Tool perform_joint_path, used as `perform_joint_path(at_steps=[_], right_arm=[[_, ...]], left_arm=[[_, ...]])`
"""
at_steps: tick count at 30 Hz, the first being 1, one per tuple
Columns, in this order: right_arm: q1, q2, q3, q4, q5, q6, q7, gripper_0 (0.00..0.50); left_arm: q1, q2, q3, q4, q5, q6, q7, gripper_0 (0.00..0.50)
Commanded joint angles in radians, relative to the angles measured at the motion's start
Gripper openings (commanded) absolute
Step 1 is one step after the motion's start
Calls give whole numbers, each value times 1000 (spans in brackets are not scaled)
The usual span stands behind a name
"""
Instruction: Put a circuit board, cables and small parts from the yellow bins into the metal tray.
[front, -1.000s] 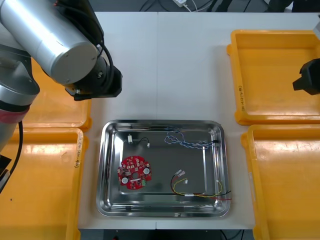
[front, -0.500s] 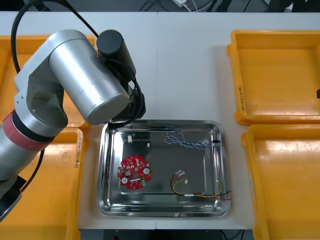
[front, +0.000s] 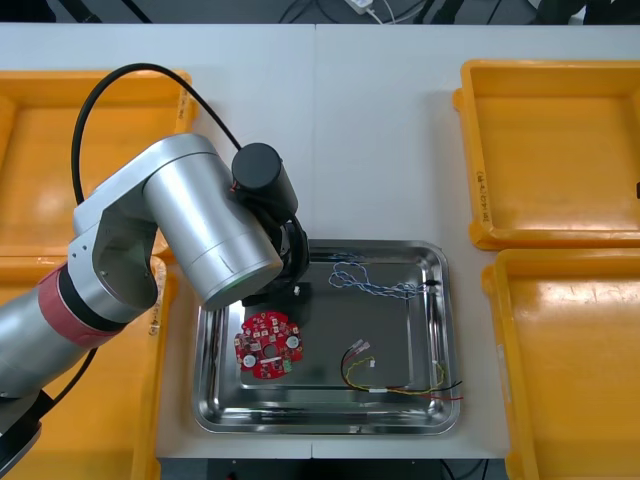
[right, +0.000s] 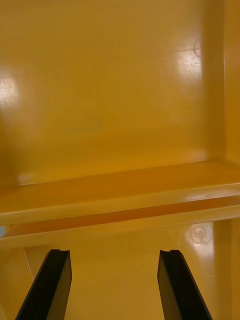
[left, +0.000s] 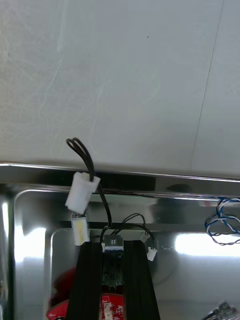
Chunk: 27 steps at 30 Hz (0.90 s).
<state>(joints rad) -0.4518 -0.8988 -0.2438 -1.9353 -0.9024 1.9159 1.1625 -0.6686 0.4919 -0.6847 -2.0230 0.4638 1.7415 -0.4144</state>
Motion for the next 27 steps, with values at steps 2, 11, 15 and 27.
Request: perform_joint_path(at_steps=[2, 11, 15, 27], right_arm=[[4, -9, -29, -5, -10, 4, -26, 500], [19, -3, -8, -7, -18, 4, -6, 500], [41, -3, -8, -11, -23, 3, 0, 500], [55, 24, -8, -34, -29, -6, 5, 500]], left_arm=[[32, -30, -47, -36, -39, -48, 109, 0], [52, -29, -73, -36, -54, -71, 132, 0], [57, -29, -78, -36, -51, -74, 137, 0], [61, -23, -78, -36, -48, -77, 146, 2]])
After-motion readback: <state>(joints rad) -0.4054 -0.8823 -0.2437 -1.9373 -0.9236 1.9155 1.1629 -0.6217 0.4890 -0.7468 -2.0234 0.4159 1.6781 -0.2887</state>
